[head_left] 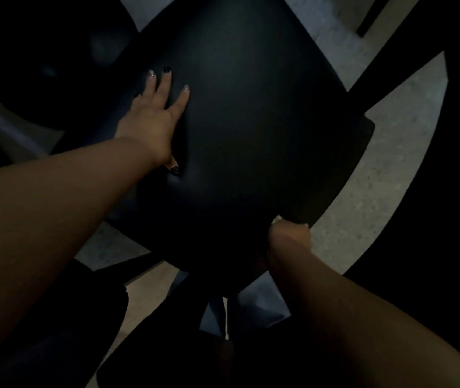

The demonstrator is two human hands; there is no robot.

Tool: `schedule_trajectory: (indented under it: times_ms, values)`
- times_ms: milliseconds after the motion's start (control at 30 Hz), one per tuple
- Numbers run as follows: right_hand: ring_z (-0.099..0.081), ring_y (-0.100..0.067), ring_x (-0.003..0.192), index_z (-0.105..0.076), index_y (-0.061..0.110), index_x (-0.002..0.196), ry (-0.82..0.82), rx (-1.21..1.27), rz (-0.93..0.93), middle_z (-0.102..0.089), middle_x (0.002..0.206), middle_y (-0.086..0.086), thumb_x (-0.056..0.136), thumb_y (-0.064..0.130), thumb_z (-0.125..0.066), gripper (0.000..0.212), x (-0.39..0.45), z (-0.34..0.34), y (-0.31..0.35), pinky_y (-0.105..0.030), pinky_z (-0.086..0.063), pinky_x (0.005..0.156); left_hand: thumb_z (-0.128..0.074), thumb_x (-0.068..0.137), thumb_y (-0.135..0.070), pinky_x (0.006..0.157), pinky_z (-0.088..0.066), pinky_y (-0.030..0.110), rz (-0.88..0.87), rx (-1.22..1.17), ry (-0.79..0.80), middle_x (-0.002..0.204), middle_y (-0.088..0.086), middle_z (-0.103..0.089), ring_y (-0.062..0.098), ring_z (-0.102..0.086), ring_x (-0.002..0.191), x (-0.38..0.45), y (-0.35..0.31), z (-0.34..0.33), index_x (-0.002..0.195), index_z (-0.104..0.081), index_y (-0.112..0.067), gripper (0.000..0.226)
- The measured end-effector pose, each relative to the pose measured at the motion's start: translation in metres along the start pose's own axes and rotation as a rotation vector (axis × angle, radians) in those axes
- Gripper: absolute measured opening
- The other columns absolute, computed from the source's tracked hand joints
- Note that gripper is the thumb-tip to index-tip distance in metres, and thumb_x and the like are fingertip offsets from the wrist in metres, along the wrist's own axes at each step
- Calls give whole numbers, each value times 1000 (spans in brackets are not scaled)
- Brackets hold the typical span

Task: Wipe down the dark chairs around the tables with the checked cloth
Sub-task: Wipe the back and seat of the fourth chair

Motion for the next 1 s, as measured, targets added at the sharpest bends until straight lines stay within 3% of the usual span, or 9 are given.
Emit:
schedule_trajectory:
  times_ms: [67,133,233,267,367,500,667,867,1000]
  values:
    - [-47,-35,121,-45,0,133,-152,-118,266,-47,135,-20,84,28,-54,57,8,33,50,-44,-41,102,-94,52,-29,119,-8,45,-4,-5,1,159,6,24,28,20,146,0,0,-2,155,5,-27,142]
    - [-31,-40,133,-32,-12,138,-256,-242,598,-27,146,-28,88,11,-48,58,6,55,112,-42,-26,110,-94,53,-29,119,-9,46,-3,-18,-10,160,5,24,28,20,147,0,1,-2,155,4,-29,141]
    - [-15,-30,144,-11,-4,149,-329,-177,907,-5,157,-21,93,3,-39,63,-4,86,184,-21,-7,117,-94,52,-29,119,-10,46,-18,-26,-22,160,4,22,27,19,147,-1,2,-2,155,2,-29,141]
    - [-15,-30,145,-13,1,150,-322,-218,985,-6,157,-19,93,9,-39,63,-6,87,201,-21,-8,118,-94,51,-30,119,-10,46,-17,-26,-27,160,4,22,26,19,147,-1,3,-2,155,2,-29,141]
    - [-23,-36,141,-32,8,143,-312,-508,1205,-14,156,-17,94,32,-37,55,-22,78,231,-43,-24,116,-94,51,-31,119,-11,46,-16,-9,-18,160,5,22,27,18,147,1,1,-1,155,3,-29,142]
    - [-30,-42,131,-37,5,139,-456,-666,1168,-23,148,-24,91,24,-48,52,-30,95,232,-46,-32,108,-94,50,-31,119,-13,47,2,-11,-13,160,5,22,30,17,147,3,5,-2,155,4,-30,144]
    - [-34,-40,133,-18,7,148,-169,-524,855,-21,151,-19,88,18,-58,73,1,87,203,-42,-35,107,-94,52,-30,120,-8,45,0,6,-18,160,7,21,28,18,147,0,3,-1,155,3,-27,142]
    - [-45,-37,124,-32,14,142,24,-805,974,-30,145,-14,80,14,-69,72,-39,31,150,-43,-39,102,-93,54,-29,119,-12,47,25,4,-32,161,6,19,28,15,148,-6,1,3,155,2,-29,139]
    - [-48,-30,121,-38,14,138,313,-1046,1250,-36,138,-11,82,19,-68,64,-89,-27,88,-40,-41,103,-88,66,-31,120,-13,49,156,-83,-68,160,13,18,31,13,148,-23,16,-4,155,1,-26,126]
Point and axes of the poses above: each hand's wrist, its own x-axis towards the middle knuckle, its own z-axis out of the back of the hand, y = z × x, the point moved 10 cm from there along x, towards the middle knuckle
